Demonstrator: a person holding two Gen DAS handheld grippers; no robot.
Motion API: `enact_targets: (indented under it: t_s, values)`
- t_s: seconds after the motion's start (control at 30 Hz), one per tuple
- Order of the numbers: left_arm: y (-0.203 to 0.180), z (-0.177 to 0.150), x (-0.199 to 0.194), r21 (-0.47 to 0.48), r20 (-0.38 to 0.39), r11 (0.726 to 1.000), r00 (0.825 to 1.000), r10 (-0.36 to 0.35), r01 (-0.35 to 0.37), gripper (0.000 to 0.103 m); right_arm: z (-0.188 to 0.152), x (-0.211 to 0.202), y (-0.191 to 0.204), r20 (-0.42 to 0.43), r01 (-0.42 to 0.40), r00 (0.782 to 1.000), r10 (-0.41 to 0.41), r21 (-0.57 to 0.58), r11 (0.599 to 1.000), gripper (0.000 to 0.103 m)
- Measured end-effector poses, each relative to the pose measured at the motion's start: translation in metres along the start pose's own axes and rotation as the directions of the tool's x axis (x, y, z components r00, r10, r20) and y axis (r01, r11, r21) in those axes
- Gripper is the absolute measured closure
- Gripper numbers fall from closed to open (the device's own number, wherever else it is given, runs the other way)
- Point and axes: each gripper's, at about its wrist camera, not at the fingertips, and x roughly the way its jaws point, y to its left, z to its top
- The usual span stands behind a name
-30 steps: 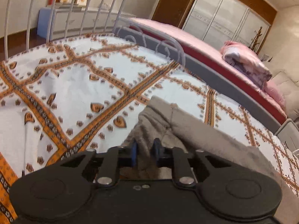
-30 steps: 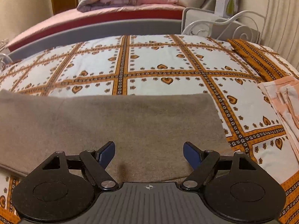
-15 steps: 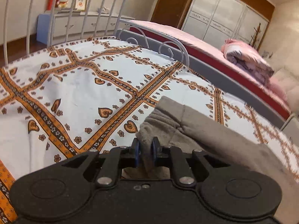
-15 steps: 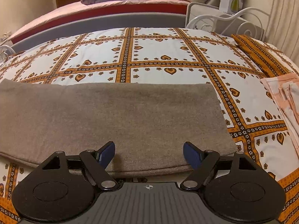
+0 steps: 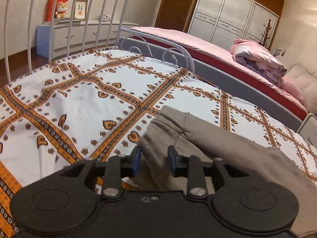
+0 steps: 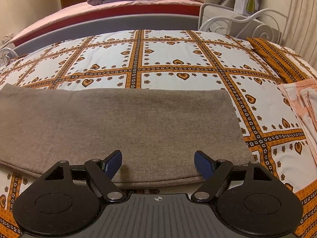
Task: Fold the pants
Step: 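Hold the folded edge with the left gripper, right gripper open beside the pants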
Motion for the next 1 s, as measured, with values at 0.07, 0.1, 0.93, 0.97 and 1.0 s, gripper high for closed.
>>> enact_targets:
  t_s: [0.07,0.1,0.93,0.97,1.0]
  values:
    - [0.002,-0.002,0.001,-0.030,-0.026,0.999,0.999,-0.029,0.028,0.068,0.001,0.000,0.000,0.001,-0.004,1.000,0.004,0.005,1.000,0.023]
    - [0.005,-0.002,0.002,-0.063,-0.039,0.997,0.998,-0.052,0.050,0.067,0.001,0.001,0.001,0.001,-0.006,1.000,0.006,0.005,1.000,0.023]
    - [-0.004,0.006,0.000,-0.094,0.065,0.990,0.993,-0.095,0.101,0.095,0.001,-0.002,0.001,0.012,-0.010,1.000,0.009,0.011,1.000,0.023]
    - [-0.002,-0.002,0.017,-0.084,-0.050,0.995,0.997,-0.051,0.046,0.095,0.001,-0.003,0.001,0.011,-0.007,1.000,0.007,0.009,1.000,0.023]
    - [0.003,-0.011,0.027,-0.078,-0.117,0.997,0.993,-0.037,0.028,0.095,0.000,-0.002,0.000,0.008,-0.005,1.000,0.005,0.009,1.000,0.023]
